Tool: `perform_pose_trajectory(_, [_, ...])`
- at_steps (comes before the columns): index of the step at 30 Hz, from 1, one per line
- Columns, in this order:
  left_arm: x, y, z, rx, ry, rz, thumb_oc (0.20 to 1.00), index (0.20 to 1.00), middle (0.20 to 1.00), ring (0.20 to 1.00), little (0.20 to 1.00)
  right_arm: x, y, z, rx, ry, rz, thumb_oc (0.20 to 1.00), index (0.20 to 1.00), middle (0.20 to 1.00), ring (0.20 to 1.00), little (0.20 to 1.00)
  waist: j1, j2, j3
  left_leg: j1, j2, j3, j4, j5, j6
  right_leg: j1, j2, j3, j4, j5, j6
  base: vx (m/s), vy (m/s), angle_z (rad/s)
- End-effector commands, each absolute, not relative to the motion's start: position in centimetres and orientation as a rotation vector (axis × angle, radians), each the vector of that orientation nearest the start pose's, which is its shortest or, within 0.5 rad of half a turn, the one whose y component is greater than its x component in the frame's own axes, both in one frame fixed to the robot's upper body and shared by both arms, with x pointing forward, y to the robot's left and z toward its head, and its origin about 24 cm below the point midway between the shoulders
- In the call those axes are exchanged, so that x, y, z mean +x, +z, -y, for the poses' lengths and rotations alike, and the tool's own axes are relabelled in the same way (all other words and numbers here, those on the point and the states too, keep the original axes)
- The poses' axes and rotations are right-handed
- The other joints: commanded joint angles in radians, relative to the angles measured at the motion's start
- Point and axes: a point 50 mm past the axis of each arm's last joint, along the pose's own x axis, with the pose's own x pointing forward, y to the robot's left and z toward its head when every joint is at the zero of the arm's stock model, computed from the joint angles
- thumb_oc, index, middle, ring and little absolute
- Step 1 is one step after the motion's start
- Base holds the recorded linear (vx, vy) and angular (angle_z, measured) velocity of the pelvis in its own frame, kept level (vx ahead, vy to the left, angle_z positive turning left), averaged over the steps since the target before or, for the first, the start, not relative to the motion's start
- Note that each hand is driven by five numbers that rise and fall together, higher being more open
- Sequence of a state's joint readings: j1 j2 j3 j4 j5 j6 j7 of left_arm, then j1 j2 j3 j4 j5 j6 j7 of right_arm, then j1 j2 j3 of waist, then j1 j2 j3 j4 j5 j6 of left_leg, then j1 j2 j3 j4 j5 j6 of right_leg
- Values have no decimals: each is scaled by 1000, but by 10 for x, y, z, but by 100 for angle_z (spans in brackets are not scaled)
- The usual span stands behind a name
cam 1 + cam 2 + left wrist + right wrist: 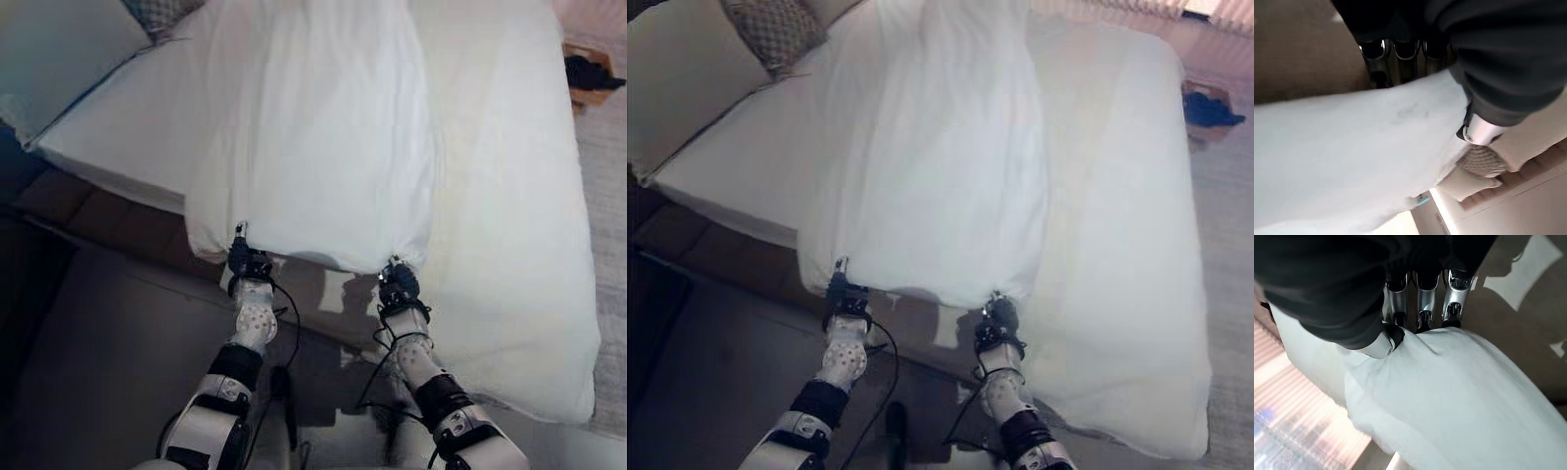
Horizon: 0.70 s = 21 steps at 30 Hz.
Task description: Make the bed
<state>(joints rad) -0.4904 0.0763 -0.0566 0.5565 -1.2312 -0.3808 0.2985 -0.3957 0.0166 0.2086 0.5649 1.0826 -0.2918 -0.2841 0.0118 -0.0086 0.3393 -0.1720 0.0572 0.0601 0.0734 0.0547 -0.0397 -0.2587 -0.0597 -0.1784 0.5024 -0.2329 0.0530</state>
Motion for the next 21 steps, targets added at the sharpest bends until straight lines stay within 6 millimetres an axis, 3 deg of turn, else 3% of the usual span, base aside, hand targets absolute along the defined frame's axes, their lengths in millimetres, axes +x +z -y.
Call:
perform_pose_trajectory(1, [326, 72, -206, -1088, 500, 245, 200, 200, 200, 200, 200, 306, 7, 154, 925, -392, -115, 200, 200, 200, 200, 200, -17, -5, -53, 43, -149, 13, -41, -52, -7, 59, 90, 86, -282, 129, -6, 89, 227, -12])
perform_pose_trajectory(2, [326, 72, -206, -1089, 500, 246, 200, 200, 200, 200, 200, 306, 8, 154, 924, -392, -115, 200, 200, 200, 200, 200, -18, -4, -53, 41, -148, 12, -40, -49, -7, 59, 91, 85, -287, 135, -7, 69, 225, 35])
perform_pose_trajectory(3, [326, 70, -194, -1112, 470, 222, 200, 200, 200, 200, 200, 301, 4, 161, 915, -415, -116, 200, 200, 200, 200, 200, -33, 5, -52, 33, -165, 0, -4, -61, -11, 67, 87, 117, -279, 132, -13, 21, 160, 78])
perform_pose_trajectory(5, [324, 64, -185, -1130, 450, 196, 200, 200, 200, 200, 200, 300, 2, 164, 913, -418, -121, 200, 200, 200, 200, 200, -56, 10, -42, 0, -183, 8, 138, -101, -42, 71, 73, 107, -255, 120, -33, 88, 199, 99])
perform_pose_trajectory(7, [321, 59, -184, -1128, 457, 186, 200, 200, 200, 200, 200, 297, 0, 168, 889, -424, -129, 200, 200, 200, 200, 200, -49, 12, -27, -42, -185, -15, 333, -92, -64, 105, 57, 109, -224, 81, -47, 149, 180, 75])
perform_pose_trajectory(9, [318, 55, -186, -1143, 481, 178, 200, 200, 200, 200, 200, 295, -2, 170, 885, -428, -139, 200, 200, 200, 200, 200, -45, 5, -18, -67, -135, -36, 409, -92, -53, 134, 23, 121, -234, 77, -32, 151, 249, 34])
perform_pose_trajectory(10, [313, 48, -192, -1153, 522, 166, 200, 200, 200, 200, 200, 293, -5, 171, 885, -438, -154, 200, 200, 200, 200, 200, -40, -7, -35, -81, -59, -76, 384, -126, -16, 137, -14, 137, -240, 69, -7, 150, 255, -8])
perform_pose_trajectory(11, [313, 48, -192, -1153, 522, 167, 200, 200, 200, 200, 200, 293, -5, 171, 885, -438, -154, 200, 200, 200, 200, 200, -40, -8, -38, -84, -59, -76, 379, -120, -16, 134, -15, 137, -243, 74, -6, 205, 320, -46])
perform_pose_trajectory(13, [310, 44, -198, -1163, 550, 161, 200, 200, 200, 200, 200, 290, -8, 170, 891, -453, -166, 200, 200, 200, 200, 200, -30, -17, -58, -87, 24, -159, 305, -93, -18, 132, -52, 173, -236, 73, 18, 201, 354, -41])
perform_pose_trajectory(16, [309, 39, -200, -1169, 575, 137, 200, 200, 200, 200, 200, 288, -12, 170, 905, -480, -184, 200, 200, 200, 200, 200, -18, -20, -85, -55, 154, -248, 130, 26, -60, 139, -115, 234, -239, 83, 60, 212, 516, -20])
perform_pose_trajectory(18, [309, 36, -202, -1162, 577, 128, 200, 200, 200, 200, 200, 289, -11, 170, 900, -481, -186, 200, 200, 200, 200, 200, -1, -17, -104, -46, 157, -327, 119, 34, -101, 158, -164, 281, -260, 105, 91, 202, 697, -26])
perform_pose_trajectory(19, [308, 34, -201, -1168, 578, 118, 200, 200, 200, 200, 200, 290, -10, 168, 900, -469, -189, 200, 200, 200, 200, 200, 1, -18, -116, -31, 131, -336, 146, -35, -111, 163, -197, 293, -275, 131, 106, 147, 696, -38])
perform_pose_trajectory(20, [309, 33, -197, -1174, 568, 104, 200, 200, 200, 200, 200, 290, -9, 167, 894, -462, -193, 200, 200, 200, 200, 200, -9, -22, -129, -15, 113, -290, 139, -78, -112, 177, -240, 278, -297, 195, 126, 126, 799, -41])
perform_pose_trajectory(21, [309, 29, -193, -1151, 546, 77, 200, 200, 200, 200, 200, 285, -14, 172, 882, -479, -205, 200, 200, 200, 200, 200, -17, -27, -140, -14, 78, -249, 144, -116, -99, 185, -302, 265, -316, 306, 145, 71, 809, -39])
